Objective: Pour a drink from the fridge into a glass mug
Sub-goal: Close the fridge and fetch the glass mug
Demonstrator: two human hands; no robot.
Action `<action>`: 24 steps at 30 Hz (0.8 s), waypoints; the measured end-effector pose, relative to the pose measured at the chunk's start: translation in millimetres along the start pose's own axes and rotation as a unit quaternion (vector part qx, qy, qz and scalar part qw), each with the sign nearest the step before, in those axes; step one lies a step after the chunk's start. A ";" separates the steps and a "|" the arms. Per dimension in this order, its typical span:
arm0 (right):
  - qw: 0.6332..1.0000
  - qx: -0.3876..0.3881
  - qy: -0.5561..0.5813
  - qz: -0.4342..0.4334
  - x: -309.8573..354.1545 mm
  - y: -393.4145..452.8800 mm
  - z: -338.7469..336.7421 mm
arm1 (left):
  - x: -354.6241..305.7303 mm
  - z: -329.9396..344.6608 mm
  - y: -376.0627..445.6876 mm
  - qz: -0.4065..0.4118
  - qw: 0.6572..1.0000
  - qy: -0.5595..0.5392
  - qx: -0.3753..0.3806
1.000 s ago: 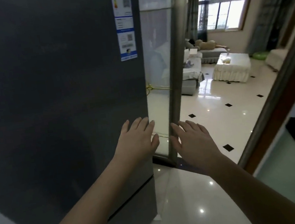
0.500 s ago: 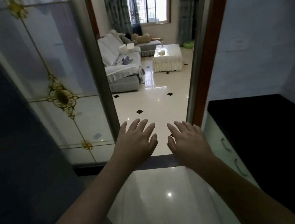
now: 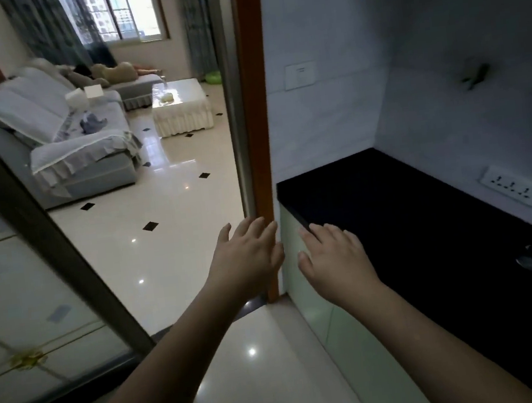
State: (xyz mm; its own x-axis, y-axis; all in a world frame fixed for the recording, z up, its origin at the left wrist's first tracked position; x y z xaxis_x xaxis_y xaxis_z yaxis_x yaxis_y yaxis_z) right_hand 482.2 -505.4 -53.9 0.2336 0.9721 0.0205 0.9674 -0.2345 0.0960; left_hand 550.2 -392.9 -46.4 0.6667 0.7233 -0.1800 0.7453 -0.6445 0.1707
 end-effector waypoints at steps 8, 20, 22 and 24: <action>0.992 0.001 -0.017 0.126 -81.4 20.8 15.7 | -44.3 31.4 88.0 0.121 0.991 -0.044 0.032; 0.962 0.000 0.006 0.271 -243.6 -6.4 42.9 | -198.7 110.5 167.6 0.291 0.953 -0.037 0.071; 0.956 0.005 0.008 0.293 -270.7 -12.3 46.0 | -225.3 118.3 178.1 0.313 0.946 -0.029 0.075; 0.951 0.007 0.008 0.308 -291.2 -16.5 48.1 | -250.4 123.9 186.5 0.335 0.939 -0.027 0.077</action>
State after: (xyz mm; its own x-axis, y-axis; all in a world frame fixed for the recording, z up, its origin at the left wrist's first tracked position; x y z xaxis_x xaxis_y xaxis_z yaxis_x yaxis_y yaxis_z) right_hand 403.0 -784.8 -109.3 0.7557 0.6495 0.0845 0.6480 -0.7601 0.0477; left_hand 523.2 -725.0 -89.5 0.9824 0.1326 -0.1313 0.1486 -0.9815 0.1205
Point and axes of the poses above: each hand's wrist, its own y-axis towards the middle knuckle, its own z-axis out of the palm, x = y × z, the point moved 9 cm from there along y, towards the middle knuckle, and after that the axes turned 7 degrees about -y, right-handed, at the moved point
